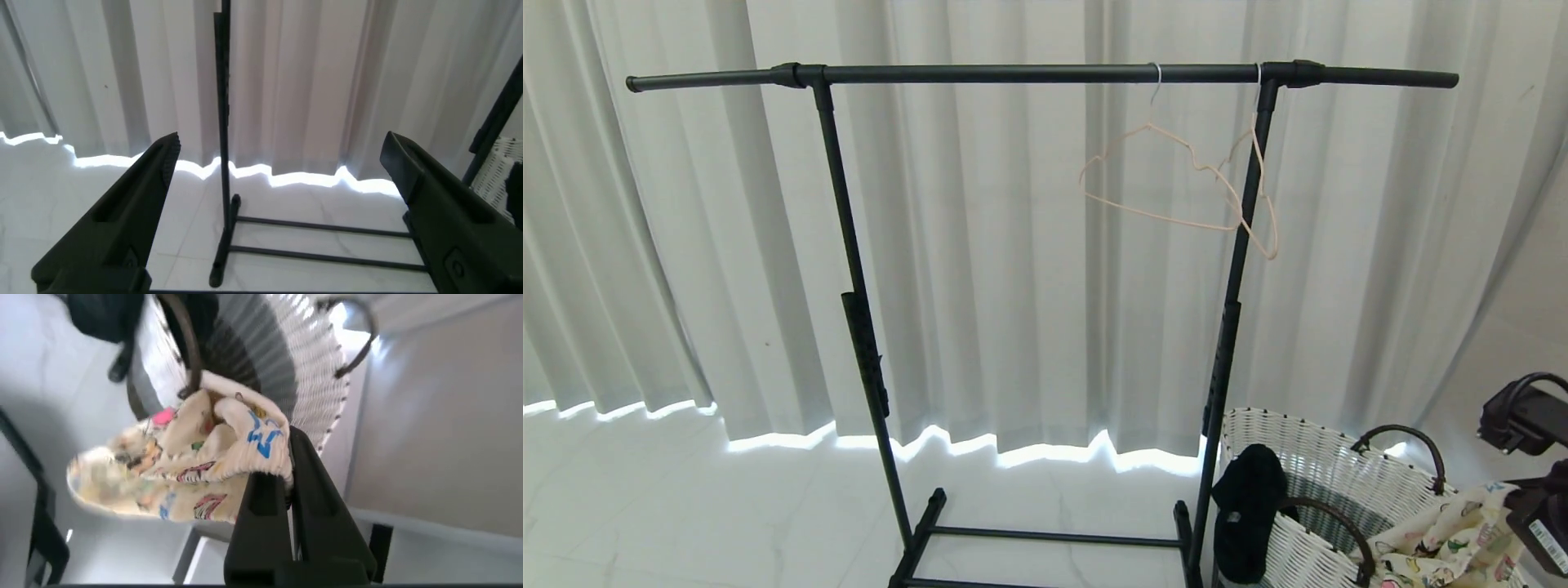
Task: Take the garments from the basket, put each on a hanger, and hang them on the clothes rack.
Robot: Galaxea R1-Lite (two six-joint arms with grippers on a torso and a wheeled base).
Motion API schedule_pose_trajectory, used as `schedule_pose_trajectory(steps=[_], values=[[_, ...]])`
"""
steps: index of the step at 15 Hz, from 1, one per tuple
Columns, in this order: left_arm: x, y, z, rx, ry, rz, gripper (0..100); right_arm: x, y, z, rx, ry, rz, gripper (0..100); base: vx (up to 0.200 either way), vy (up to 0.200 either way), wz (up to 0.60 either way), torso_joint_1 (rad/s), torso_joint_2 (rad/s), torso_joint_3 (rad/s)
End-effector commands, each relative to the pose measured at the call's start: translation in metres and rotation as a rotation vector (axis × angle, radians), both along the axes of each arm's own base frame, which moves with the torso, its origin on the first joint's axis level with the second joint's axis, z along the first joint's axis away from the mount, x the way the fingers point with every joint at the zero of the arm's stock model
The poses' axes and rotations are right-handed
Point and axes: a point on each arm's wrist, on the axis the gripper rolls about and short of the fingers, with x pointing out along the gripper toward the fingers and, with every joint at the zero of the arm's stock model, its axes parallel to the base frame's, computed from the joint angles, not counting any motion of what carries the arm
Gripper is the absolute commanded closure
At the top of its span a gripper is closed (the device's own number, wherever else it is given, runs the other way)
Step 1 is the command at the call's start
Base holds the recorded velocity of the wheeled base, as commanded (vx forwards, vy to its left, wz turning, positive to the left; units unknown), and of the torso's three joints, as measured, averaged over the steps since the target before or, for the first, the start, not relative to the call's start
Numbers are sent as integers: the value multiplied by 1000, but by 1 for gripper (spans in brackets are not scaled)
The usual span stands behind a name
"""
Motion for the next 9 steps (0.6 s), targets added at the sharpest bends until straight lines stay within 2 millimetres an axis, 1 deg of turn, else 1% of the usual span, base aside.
schedule_pose_trajectory(steps=[1,3,5,6,7,9], values=[[0,0,0,0,0,0,0,-9,7,31,12,-133,49,100,0,0,0,0,0,0],[0,0,0,0,0,0,0,-5,18,41,31,-137,106,100,0,0,0,0,0,0],[0,0,0,2,0,0,0,-3,35,48,95,-137,160,100,0,0,0,0,0,0],[0,0,0,-2,0,0,0,-1,53,56,175,-121,202,100,0,0,0,0,0,0],[0,0,0,-2,0,0,0,0,62,62,208,-109,219,100,0,0,0,0,0,0],[0,0,0,26,0,0,0,6,71,68,220,-93,239,100,0,0,0,0,0,0]])
